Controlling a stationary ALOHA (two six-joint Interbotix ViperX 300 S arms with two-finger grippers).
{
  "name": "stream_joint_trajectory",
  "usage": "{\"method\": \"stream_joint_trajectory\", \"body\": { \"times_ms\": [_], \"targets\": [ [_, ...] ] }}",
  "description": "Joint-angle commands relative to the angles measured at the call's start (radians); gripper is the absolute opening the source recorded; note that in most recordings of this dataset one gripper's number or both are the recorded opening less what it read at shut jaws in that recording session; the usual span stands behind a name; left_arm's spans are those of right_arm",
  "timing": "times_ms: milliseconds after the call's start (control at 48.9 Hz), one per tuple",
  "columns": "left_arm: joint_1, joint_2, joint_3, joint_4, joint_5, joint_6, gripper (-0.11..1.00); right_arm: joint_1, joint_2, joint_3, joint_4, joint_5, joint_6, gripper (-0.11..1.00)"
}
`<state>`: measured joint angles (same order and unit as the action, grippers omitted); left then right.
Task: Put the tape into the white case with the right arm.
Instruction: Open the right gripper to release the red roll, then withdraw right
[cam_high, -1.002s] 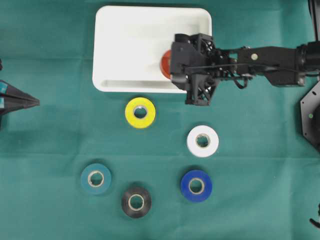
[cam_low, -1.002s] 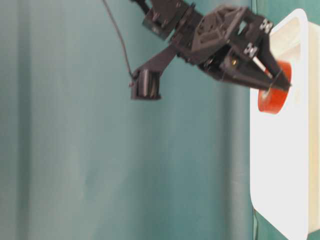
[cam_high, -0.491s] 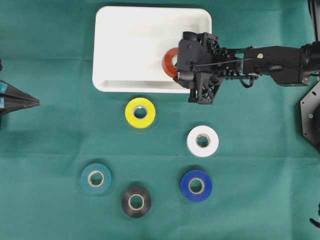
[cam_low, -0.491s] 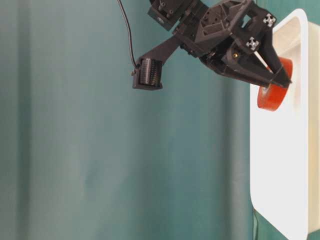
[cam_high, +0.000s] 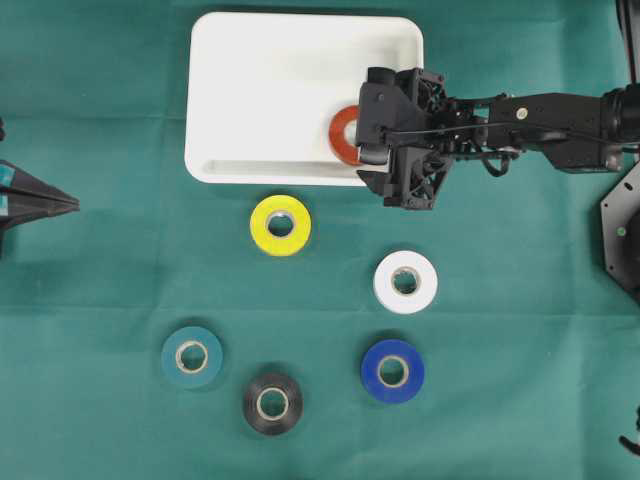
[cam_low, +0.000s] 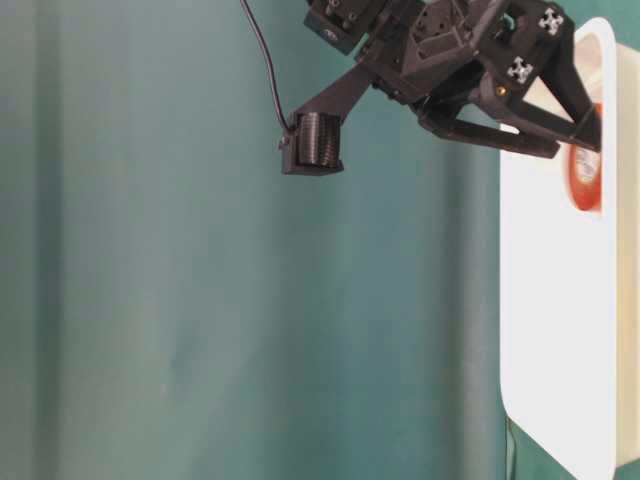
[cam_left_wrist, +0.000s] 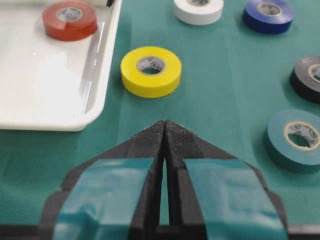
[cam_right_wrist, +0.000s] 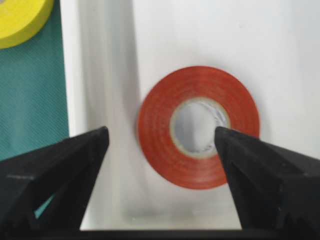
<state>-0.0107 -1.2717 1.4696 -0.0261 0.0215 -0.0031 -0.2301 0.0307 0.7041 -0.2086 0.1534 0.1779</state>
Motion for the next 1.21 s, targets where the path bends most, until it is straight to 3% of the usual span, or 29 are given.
{"method": "stream_joint_trajectory", "body": {
  "times_ms": [0, 204, 389, 716, 879, 1002, 1186],
  "targets": [
    [0.003, 0.006, -0.009, 0.0, -0.005, -0.002, 0.01, 0.002, -0.043, -0.002, 0.0, 0.002, 0.0, 0.67],
    [0.003, 0.006, -0.009, 0.0, -0.005, -0.002, 0.01, 0.002, -0.158, 0.072, 0.0, 0.043, 0.0, 0.67],
    [0.003, 0.0, -0.008, -0.002, -0.005, -0.002, 0.01, 0.006, -0.334, 0.219, 0.002, 0.034, 0.002, 0.67],
    [0.003, -0.006, -0.006, -0.002, -0.005, -0.002, 0.01, 0.006, -0.653, 0.503, 0.026, -0.124, 0.003, 0.67],
    [0.003, -0.006, -0.006, -0.002, -0.005, -0.002, 0.01, 0.011, -0.735, 0.569, 0.04, -0.144, 0.02, 0.67],
    [0.003, -0.006, -0.006, -0.002, -0.005, -0.002, 0.01, 0.044, -0.758, 0.591, 0.038, -0.144, 0.06, 0.67],
    [0.003, -0.006, -0.006, -0.002, -0.005, -0.002, 0.01, 0.175, -0.779, 0.609, 0.037, -0.144, 0.078, 0.67]
  ]
}}
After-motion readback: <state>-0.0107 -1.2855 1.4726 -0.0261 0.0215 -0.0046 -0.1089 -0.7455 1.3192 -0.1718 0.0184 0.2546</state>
